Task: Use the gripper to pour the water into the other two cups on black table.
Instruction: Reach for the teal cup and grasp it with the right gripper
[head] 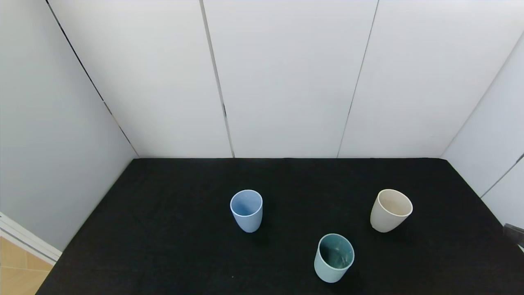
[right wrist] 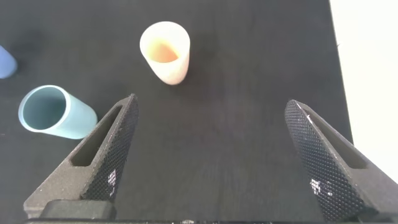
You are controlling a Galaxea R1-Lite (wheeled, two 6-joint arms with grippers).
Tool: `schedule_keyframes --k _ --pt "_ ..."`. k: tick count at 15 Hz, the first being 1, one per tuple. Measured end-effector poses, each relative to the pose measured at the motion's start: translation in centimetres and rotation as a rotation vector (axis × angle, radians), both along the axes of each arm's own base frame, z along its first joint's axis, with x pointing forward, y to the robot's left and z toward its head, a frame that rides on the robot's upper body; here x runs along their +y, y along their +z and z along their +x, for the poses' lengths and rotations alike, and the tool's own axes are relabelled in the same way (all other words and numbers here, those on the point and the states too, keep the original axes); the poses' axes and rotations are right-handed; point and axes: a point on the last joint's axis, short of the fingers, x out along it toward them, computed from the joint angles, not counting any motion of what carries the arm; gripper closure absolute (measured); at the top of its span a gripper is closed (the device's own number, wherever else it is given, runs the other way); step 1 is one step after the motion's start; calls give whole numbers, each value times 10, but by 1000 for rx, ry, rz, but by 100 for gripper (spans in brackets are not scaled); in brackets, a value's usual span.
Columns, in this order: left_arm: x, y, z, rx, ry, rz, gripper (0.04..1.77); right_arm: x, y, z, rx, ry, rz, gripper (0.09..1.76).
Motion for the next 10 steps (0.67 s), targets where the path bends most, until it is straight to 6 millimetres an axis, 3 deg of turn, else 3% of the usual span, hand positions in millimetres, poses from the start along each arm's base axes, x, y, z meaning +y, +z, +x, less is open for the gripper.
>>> schedule_keyframes --k 7,10 --pt "0 0 0 0 0 0 9 4 -21 57 116 10 -10 14" --pt "0 0 0 0 0 0 9 7 -31 67 166 23 -7 14"
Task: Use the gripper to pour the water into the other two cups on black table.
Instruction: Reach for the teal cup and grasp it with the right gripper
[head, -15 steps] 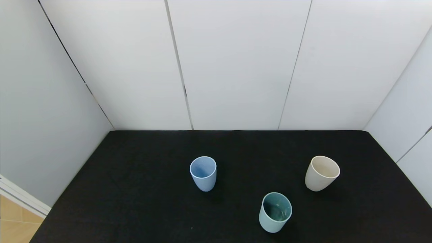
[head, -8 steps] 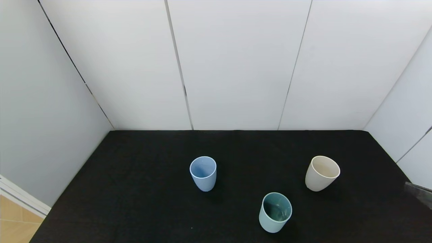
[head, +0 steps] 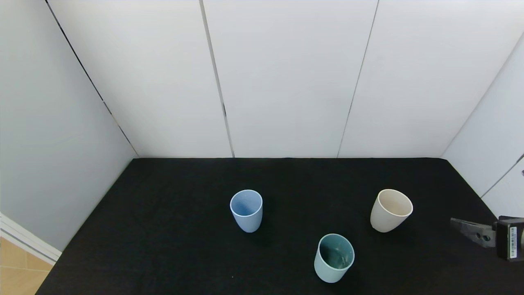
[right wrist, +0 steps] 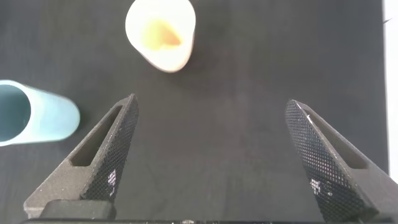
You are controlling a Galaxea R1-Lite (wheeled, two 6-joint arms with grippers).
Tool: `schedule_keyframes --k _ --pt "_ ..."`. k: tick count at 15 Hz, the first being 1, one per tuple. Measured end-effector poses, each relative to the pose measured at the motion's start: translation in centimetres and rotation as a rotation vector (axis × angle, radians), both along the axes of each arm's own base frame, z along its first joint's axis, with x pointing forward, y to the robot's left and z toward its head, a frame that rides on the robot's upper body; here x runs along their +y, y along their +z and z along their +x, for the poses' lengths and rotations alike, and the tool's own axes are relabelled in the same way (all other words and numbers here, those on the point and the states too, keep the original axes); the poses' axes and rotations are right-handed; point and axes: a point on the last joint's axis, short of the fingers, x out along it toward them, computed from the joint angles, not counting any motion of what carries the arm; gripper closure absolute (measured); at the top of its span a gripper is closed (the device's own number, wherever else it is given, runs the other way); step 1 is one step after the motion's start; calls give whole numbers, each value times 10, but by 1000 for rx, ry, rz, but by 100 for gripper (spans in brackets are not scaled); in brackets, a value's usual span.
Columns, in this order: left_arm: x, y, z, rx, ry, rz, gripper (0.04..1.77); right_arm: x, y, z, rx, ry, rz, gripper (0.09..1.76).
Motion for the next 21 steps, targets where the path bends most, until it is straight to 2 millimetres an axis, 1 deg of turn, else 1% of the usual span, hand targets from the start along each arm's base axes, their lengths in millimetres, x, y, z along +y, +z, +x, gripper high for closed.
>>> schedule_keyframes --k 4,11,13,15,21 --pt "0 0 0 0 0 0 9 4 -6 4 32 21 -2 14" --pt "0 0 0 0 0 0 9 9 -12 1 56 55 -7 14" --pt "0 0 0 0 0 0 9 11 -18 -2 74 67 -10 14" --pt "0 0 0 0 0 0 9 16 -25 -7 88 106 -13 14" --pt "0 0 0 0 0 0 9 43 -40 -22 109 293 -32 14"
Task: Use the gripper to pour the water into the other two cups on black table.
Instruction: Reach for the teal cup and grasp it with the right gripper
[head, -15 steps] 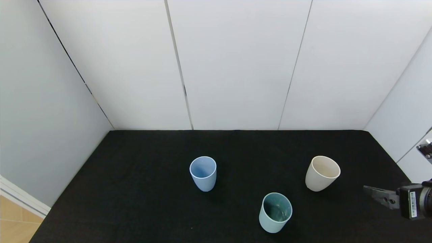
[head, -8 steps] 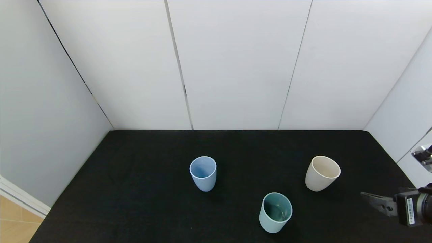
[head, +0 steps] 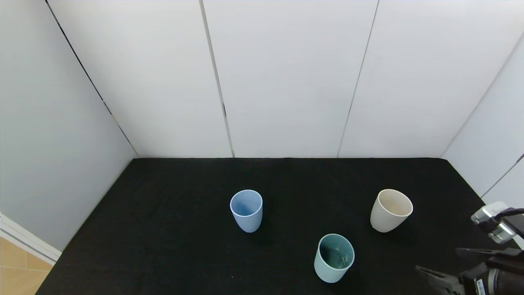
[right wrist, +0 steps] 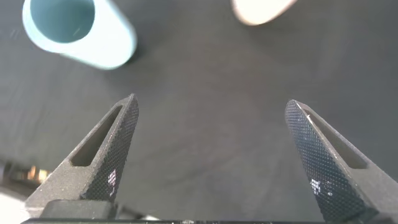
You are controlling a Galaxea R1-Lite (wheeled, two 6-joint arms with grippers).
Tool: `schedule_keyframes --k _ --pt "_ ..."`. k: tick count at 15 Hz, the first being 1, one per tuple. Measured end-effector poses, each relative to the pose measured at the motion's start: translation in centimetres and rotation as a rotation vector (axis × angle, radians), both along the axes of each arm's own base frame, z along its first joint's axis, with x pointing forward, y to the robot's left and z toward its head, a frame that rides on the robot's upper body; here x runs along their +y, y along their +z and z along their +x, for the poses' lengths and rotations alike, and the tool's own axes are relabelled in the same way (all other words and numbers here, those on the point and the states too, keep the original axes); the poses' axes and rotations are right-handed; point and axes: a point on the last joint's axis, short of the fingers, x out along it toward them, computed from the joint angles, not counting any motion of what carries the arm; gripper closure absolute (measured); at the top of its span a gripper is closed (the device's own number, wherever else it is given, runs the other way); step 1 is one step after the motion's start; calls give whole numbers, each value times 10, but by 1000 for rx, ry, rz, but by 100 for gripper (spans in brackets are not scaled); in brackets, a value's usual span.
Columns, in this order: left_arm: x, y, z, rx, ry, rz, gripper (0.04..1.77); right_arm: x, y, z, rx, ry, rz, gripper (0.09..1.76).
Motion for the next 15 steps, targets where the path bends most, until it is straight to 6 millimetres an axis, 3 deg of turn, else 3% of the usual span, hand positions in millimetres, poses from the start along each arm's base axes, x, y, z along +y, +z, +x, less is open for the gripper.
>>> schedule_keyframes --k 8,15 --pt "0 0 0 0 0 0 9 35 -16 -4 66 248 -83 14" --pt "0 0 0 0 0 0 9 71 -37 22 -32 340 -60 14"
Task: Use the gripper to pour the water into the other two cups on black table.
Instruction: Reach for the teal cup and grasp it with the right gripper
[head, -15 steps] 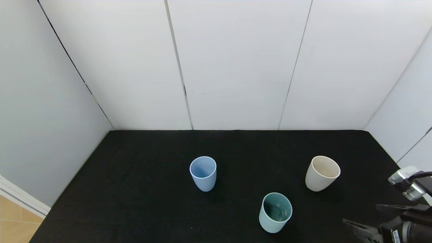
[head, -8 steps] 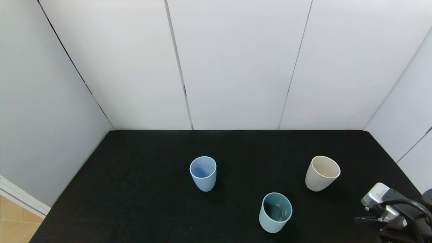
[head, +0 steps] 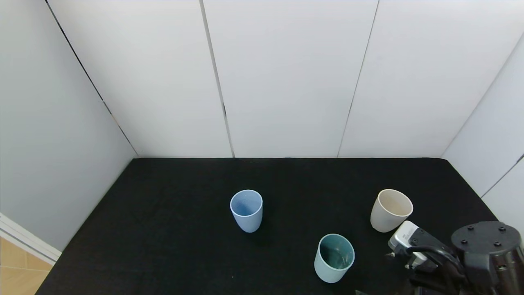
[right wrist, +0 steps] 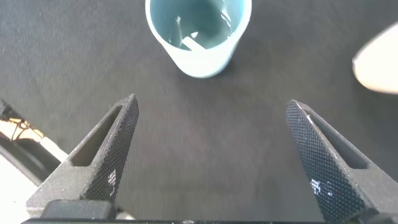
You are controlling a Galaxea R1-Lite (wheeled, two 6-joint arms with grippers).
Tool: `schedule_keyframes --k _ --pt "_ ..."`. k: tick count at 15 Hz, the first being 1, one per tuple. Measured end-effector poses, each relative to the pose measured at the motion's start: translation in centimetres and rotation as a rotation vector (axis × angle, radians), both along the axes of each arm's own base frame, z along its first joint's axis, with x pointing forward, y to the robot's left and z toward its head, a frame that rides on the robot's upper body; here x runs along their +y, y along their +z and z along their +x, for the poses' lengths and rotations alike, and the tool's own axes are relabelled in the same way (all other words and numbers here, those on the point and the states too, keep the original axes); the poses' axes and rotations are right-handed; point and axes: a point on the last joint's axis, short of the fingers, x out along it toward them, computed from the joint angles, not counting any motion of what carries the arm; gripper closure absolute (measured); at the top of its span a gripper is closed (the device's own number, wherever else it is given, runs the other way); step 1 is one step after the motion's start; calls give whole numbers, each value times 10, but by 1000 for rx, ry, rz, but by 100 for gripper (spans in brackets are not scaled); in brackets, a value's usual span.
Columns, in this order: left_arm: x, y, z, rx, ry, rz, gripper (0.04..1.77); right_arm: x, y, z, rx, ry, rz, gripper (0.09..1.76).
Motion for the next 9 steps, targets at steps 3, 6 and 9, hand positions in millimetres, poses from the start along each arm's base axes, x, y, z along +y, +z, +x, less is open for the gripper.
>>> schedule_keyframes --k 3,6,9 --pt "0 0 0 0 0 0 9 3 -13 3 -50 7 42 14" --pt "0 0 0 0 0 0 9 6 -26 5 -108 14 92 14" --pt "0 0 0 0 0 0 9 9 -39 8 -160 24 142 14"
